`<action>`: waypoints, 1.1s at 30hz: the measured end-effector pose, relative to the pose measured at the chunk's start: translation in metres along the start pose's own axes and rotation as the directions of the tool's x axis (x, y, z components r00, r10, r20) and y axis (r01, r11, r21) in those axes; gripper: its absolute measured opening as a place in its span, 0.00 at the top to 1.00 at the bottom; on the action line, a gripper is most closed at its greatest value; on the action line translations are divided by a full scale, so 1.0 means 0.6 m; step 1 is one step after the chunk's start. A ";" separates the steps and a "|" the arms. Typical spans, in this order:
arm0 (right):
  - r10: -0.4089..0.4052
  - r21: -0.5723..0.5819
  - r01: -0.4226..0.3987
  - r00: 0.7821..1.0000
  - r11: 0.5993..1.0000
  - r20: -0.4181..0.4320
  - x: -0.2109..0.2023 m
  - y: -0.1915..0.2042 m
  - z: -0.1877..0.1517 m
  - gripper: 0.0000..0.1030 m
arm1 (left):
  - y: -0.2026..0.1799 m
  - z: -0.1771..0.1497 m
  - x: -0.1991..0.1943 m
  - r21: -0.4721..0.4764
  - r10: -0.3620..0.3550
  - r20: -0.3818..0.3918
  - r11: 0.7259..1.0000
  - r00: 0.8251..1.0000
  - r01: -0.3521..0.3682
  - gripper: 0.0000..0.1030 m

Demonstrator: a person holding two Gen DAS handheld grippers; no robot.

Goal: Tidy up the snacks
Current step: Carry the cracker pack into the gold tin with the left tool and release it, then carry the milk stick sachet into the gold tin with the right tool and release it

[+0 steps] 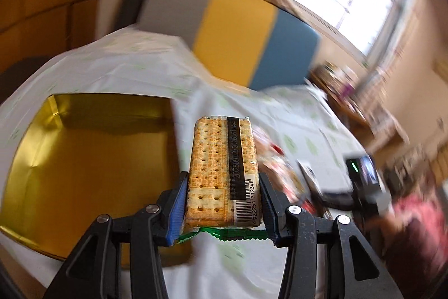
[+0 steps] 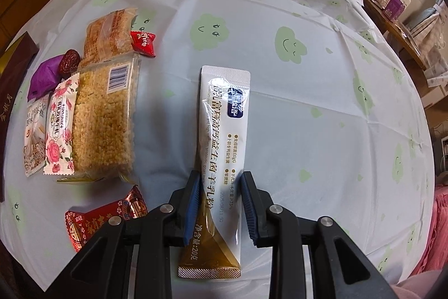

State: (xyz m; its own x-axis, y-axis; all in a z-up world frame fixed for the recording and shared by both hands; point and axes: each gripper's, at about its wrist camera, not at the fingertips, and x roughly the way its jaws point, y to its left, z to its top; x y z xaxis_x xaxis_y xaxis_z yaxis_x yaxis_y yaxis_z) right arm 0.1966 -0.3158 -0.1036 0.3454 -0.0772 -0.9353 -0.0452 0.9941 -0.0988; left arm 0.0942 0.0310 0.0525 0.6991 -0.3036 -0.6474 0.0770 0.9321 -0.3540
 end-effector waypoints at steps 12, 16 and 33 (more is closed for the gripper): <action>-0.031 -0.032 0.031 1.000 0.999 0.003 -0.019 0.024 -0.008 0.71 | 0.118 0.068 0.129 -0.200 0.117 -0.141 0.969 0.983 -0.143 0.53; -0.034 -0.038 0.034 0.999 0.999 0.003 -0.021 0.028 -0.008 0.71 | 0.126 0.078 0.189 -0.186 0.168 -0.167 0.962 0.972 -0.199 0.49; -0.042 -0.059 0.043 0.999 0.997 0.010 -0.023 0.028 -0.012 0.71 | 0.055 0.004 0.086 0.041 0.223 -0.025 0.974 0.974 -0.222 0.46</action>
State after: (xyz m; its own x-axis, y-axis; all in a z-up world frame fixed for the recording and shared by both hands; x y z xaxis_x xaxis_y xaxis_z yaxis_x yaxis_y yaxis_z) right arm 0.1844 -0.2985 -0.0950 0.3565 -0.1184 -0.9267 -0.0854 0.9836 -0.1586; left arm 0.1344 0.0466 0.0093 0.6806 -0.0928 -0.7268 -0.0509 0.9836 -0.1732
